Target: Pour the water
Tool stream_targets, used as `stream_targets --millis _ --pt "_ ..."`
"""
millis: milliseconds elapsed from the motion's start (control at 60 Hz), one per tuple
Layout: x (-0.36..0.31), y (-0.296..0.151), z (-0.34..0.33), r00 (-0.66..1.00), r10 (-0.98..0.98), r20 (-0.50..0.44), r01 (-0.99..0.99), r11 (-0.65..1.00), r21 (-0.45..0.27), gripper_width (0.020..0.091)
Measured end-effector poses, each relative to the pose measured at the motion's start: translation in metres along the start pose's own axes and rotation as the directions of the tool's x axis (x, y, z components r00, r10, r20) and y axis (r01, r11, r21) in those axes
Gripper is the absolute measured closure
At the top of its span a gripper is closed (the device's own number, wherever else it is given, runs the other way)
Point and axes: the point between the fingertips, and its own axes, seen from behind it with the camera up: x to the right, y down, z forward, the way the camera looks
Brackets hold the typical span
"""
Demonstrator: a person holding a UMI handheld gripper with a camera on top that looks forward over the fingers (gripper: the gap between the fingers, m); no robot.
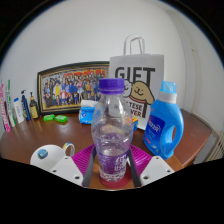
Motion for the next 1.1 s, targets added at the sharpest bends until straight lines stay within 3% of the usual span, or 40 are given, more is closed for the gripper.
stream_targets --millis 67,100,267,600,800,1100 --pt "-0.002 -0.001 -0.008 1.000 0.019 0.008 -0.019 0.999 -0.032 0.0294" --pt "-0.001 -0.006 -0.013 1.000 0.025 0.002 -0.025 0.999 -0.035 0.0235" --pt "-0.006 -0.025 -0.068 0.996 0.047 -0.069 -0.052 0.995 -0.079 0.0248" --pt "-0.099 -0.064 -0.239 0.995 0.026 -0.095 -0.043 0.982 -0.182 0.0249" --pt "-0.141 -0.063 -0.311 0.994 -0.025 -0.108 0.005 0.983 -0.182 0.0248" --pt "-0.161 -0.049 -0.343 0.993 -0.067 -0.101 0.048 0.983 -0.179 0.0249"
